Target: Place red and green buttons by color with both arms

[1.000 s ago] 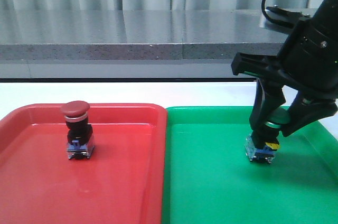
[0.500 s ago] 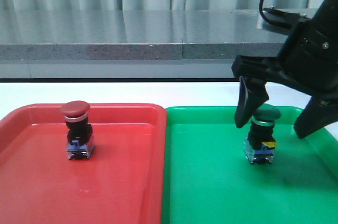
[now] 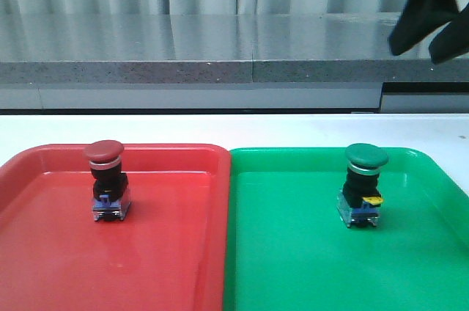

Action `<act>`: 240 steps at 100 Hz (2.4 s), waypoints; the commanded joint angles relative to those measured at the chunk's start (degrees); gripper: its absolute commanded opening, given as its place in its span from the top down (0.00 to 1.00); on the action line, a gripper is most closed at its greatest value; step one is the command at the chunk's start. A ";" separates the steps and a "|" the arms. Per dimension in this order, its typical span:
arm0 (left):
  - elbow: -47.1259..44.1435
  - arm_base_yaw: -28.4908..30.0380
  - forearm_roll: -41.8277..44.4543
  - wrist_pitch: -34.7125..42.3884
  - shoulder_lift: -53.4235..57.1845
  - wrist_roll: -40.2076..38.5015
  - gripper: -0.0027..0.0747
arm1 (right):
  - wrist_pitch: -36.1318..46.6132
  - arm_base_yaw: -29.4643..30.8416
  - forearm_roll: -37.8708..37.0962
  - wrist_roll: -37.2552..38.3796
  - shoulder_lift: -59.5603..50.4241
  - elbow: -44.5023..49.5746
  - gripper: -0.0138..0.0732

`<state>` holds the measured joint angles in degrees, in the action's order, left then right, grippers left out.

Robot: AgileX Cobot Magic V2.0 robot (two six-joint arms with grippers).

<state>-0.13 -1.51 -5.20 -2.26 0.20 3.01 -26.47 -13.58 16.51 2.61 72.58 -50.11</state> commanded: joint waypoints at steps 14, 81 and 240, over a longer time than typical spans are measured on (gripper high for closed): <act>-0.63 -0.01 -0.63 4.94 1.90 -0.40 0.99 | 3.01 8.21 -4.59 -1.14 -6.54 1.13 0.92; -0.63 -0.01 -0.63 4.94 1.90 -0.40 0.99 | 30.36 17.33 -15.06 -7.20 -26.41 22.06 0.91; -0.63 -0.01 -0.63 4.94 1.90 -0.40 0.99 | 32.81 16.50 -18.37 -2.21 -74.58 50.69 0.91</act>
<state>-0.13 -1.51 -5.20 -2.26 0.20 3.01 5.87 2.89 -1.31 0.30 1.53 1.60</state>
